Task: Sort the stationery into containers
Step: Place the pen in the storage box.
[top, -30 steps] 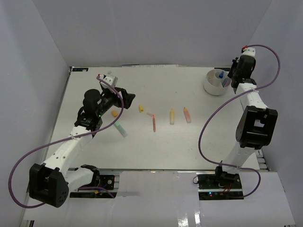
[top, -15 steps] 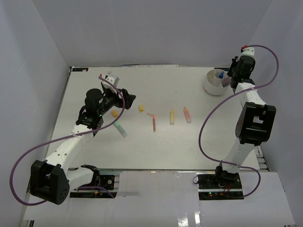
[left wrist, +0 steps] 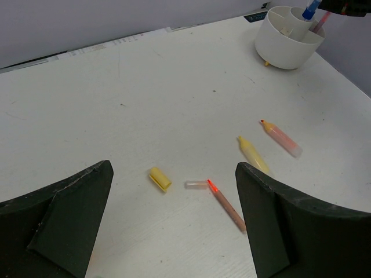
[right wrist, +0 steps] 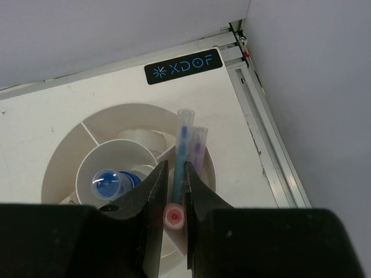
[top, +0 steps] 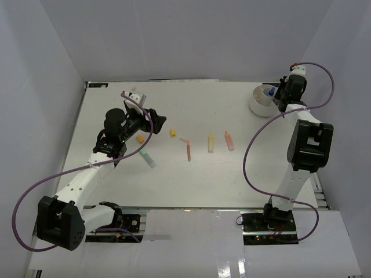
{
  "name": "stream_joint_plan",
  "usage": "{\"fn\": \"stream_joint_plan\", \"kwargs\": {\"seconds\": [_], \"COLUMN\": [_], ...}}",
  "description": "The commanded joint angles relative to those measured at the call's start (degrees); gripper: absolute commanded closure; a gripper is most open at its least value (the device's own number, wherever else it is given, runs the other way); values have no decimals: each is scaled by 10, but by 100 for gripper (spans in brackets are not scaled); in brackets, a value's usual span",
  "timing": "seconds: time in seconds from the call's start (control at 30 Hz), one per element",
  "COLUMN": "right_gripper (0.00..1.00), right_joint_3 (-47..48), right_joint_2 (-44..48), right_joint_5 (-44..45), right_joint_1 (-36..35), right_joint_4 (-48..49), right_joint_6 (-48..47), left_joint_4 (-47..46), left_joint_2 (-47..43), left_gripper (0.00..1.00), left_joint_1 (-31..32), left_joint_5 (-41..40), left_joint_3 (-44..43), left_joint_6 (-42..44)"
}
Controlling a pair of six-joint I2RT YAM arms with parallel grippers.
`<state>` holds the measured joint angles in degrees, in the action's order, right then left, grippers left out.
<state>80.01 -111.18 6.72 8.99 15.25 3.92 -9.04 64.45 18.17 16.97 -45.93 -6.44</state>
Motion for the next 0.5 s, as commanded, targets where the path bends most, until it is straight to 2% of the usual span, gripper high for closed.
{"fn": "stream_joint_plan", "kwargs": {"seconds": [0.0,0.13,0.17,0.27,0.47], "right_gripper": [85,69,62,53,41], "right_joint_3": [-5,-10,-10,-7,-13], "right_joint_2": [-6,3,5,14,40], "right_joint_5": [10,8,9,9,9], "right_joint_1": [4,4,4,4,4], "right_joint_4": [45,48,49,48,45], "right_joint_6": [-3,4,2,-8,-19], "left_joint_4": [-5,-7,-6,-8,-11], "left_joint_2": [-5,-7,-7,-9,-14], "left_gripper": [2,2,2,2,2], "left_joint_1": [1,1,1,1,1], "left_joint_5": [5,3,3,5,7], "left_joint_3": [-18,-17,-17,-17,-15], "left_joint_6": [-2,-1,-1,-2,-3]}}
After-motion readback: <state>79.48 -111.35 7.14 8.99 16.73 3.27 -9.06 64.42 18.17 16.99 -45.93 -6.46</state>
